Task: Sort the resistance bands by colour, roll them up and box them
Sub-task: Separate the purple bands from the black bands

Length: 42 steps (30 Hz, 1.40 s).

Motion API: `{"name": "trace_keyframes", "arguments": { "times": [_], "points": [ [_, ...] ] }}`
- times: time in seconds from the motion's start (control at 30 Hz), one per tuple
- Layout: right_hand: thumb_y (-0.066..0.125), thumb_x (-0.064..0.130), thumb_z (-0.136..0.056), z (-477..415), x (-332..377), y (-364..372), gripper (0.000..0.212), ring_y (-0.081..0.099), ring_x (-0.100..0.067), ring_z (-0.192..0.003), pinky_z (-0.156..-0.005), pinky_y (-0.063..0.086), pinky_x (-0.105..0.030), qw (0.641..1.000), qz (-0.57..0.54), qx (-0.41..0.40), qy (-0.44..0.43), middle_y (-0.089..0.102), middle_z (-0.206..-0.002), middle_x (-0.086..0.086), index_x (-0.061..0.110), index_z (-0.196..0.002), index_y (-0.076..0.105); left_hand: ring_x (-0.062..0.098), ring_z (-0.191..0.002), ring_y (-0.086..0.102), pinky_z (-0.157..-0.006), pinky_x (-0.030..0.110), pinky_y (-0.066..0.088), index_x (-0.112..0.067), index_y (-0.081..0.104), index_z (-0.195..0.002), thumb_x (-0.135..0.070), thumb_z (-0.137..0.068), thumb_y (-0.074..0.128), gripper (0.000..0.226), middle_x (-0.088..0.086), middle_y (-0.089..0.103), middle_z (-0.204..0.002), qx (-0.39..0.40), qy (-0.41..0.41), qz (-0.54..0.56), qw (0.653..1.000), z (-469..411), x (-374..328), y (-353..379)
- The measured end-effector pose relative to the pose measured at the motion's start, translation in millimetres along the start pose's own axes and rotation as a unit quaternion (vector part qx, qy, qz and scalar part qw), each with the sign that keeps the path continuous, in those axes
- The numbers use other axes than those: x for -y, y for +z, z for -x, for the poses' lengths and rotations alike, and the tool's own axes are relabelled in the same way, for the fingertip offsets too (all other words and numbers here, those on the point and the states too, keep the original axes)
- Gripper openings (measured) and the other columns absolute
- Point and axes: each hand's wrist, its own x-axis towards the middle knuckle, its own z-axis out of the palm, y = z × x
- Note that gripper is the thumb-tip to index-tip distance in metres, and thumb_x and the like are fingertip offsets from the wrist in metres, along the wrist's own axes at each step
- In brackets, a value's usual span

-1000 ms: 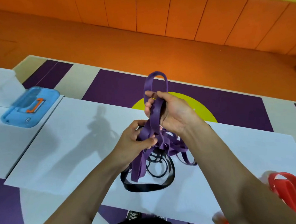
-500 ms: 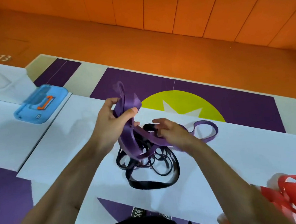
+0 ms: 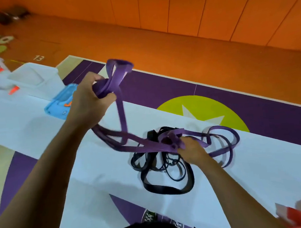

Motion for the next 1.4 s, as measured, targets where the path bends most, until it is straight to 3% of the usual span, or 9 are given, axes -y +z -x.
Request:
{"name": "trace_keyframes", "arguments": {
  "times": [0.1,0.27,0.5,0.73,0.87,1.07,1.2,1.3,1.4],
  "points": [
    [0.048,0.027,-0.095,0.6,-20.0,-8.5,0.010,0.066,-0.036,-0.095,-0.084,0.054,-0.042,0.997,-0.030,-0.052,0.057,0.070,-0.097,-0.010,0.021,-0.089,0.054,0.026,-0.081,0.064,-0.075,0.042,0.059,-0.014,0.054,-0.121,-0.014,-0.084,0.075,0.042,0.004,0.064,-0.101,-0.011,-0.019,-0.052,0.998,-4.9,10.1,-14.0],
    [0.054,0.036,-0.092,6.4,-52.0,-5.8,0.027,0.062,-0.038,-0.106,-0.090,0.051,-0.043,0.986,-0.004,-0.070,0.154,0.068,-0.110,-0.012,0.015,-0.110,0.060,0.020,-0.086,0.056,-0.074,0.028,0.041,-0.011,0.056,-0.117,-0.016,-0.085,0.076,0.038,0.003,0.062,-0.097,0.006,-0.035,-0.107,0.994,-1.9,27.9,-10.3],
    [0.056,0.034,-0.093,16.9,-58.6,9.1,0.022,0.062,-0.035,-0.106,-0.097,0.049,-0.047,0.981,-0.010,-0.056,0.183,0.067,-0.108,-0.008,0.018,-0.108,0.058,0.029,-0.094,0.063,-0.086,0.038,0.048,-0.016,0.055,-0.119,-0.028,-0.084,0.080,0.045,0.004,0.068,-0.101,0.105,-0.102,-0.065,0.987,20.9,79.2,51.0],
    [0.054,0.035,-0.095,27.4,-60.7,17.3,0.024,0.063,-0.033,-0.105,-0.096,0.044,-0.042,0.982,-0.008,-0.060,0.181,0.062,-0.095,-0.002,0.019,-0.113,0.057,0.027,-0.088,0.061,-0.076,0.032,0.044,-0.019,0.049,-0.121,-0.026,-0.082,0.078,0.049,0.006,0.066,-0.102,0.203,-0.175,-0.068,0.961,60.4,124.9,98.7],
    [0.058,0.039,-0.093,29.4,-59.3,19.2,0.029,0.063,-0.031,-0.106,-0.094,0.044,-0.043,0.982,-0.019,-0.074,0.173,0.067,-0.110,-0.002,0.022,-0.117,0.057,0.027,-0.087,0.060,-0.072,0.033,0.043,-0.018,0.048,-0.123,-0.021,-0.083,0.076,0.049,0.006,0.066,-0.104,0.215,-0.166,-0.063,0.960,69.4,138.8,112.9],
    [0.062,0.045,-0.092,34.2,-54.5,20.2,0.049,0.060,-0.033,-0.114,-0.102,0.040,-0.048,0.982,-0.026,-0.093,0.165,0.054,-0.125,-0.005,0.025,-0.135,0.049,0.033,-0.082,0.062,-0.069,0.039,0.047,-0.009,0.043,-0.128,-0.015,-0.087,0.067,0.048,0.008,0.064,-0.091,0.196,-0.187,-0.094,0.958,79.5,178.5,127.0],
    [0.060,0.044,-0.094,38.7,-55.1,27.4,0.046,0.060,-0.034,-0.113,-0.099,0.044,-0.047,0.984,-0.012,-0.084,0.153,0.054,-0.127,-0.007,0.024,-0.134,0.048,0.031,-0.074,0.059,-0.066,0.038,0.047,-0.009,0.047,-0.113,-0.019,-0.091,0.065,0.031,0.007,0.063,-0.082,0.208,-0.211,-0.154,0.943,89.4,210.6,130.3],
    [0.060,0.038,-0.093,41.4,-55.6,34.5,0.040,0.061,-0.033,-0.105,-0.096,0.049,-0.048,0.986,-0.016,-0.080,0.148,0.055,-0.121,-0.006,0.024,-0.129,0.049,0.029,-0.077,0.060,-0.068,0.040,0.049,-0.013,0.048,-0.100,-0.018,-0.091,0.064,0.019,0.008,0.061,-0.091,0.245,-0.215,-0.173,0.929,98.7,230.1,135.5],
    [0.060,0.035,-0.092,42.9,-56.2,39.6,0.040,0.062,-0.032,-0.104,-0.094,0.050,-0.048,0.986,-0.009,-0.070,0.148,0.054,-0.121,-0.005,0.024,-0.129,0.049,0.029,-0.075,0.055,-0.065,0.037,0.045,-0.015,0.047,-0.104,-0.008,-0.084,0.068,0.030,0.011,0.046,-0.112,0.268,-0.216,-0.193,0.919,107.5,246.4,141.9]
  ]
}}
